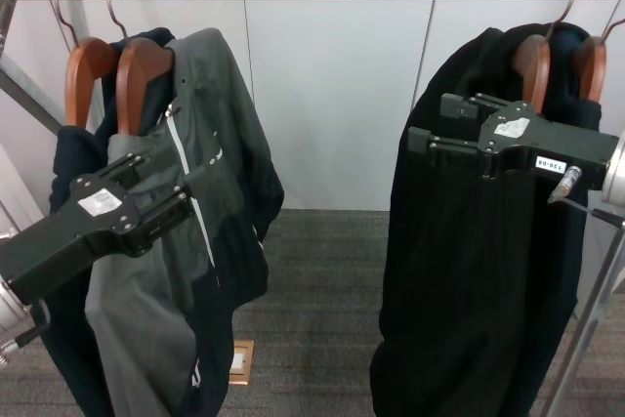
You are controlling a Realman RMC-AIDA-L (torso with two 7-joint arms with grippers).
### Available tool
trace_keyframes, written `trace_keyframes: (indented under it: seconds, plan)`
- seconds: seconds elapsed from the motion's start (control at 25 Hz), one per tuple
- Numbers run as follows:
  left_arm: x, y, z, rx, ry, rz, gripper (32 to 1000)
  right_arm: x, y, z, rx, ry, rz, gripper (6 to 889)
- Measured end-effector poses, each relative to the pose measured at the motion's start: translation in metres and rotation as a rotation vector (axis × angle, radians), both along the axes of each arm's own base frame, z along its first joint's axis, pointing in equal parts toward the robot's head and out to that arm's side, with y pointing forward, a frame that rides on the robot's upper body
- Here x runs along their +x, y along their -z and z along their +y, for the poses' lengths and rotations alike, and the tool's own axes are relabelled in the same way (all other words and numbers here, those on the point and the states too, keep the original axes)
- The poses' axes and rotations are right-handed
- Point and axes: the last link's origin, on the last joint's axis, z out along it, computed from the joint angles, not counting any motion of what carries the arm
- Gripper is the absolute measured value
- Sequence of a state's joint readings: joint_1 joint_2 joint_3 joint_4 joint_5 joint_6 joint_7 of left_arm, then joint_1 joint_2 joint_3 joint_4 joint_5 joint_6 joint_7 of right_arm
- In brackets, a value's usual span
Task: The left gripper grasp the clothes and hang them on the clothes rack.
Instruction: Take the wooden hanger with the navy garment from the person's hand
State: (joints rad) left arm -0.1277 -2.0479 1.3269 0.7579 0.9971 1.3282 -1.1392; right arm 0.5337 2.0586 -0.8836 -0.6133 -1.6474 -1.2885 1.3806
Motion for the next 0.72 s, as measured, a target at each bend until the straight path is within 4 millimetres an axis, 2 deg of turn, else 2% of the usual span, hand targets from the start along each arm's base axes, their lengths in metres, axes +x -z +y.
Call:
trace_keyframes:
  seconds: [0.72]
  plan:
    - [0.0001, 0.0008, 0.0007, -0.002, 0.001, 0.0, 639, -0.0005, -0.0007, 0.0, 0.001, -0.002, 0.004, 818]
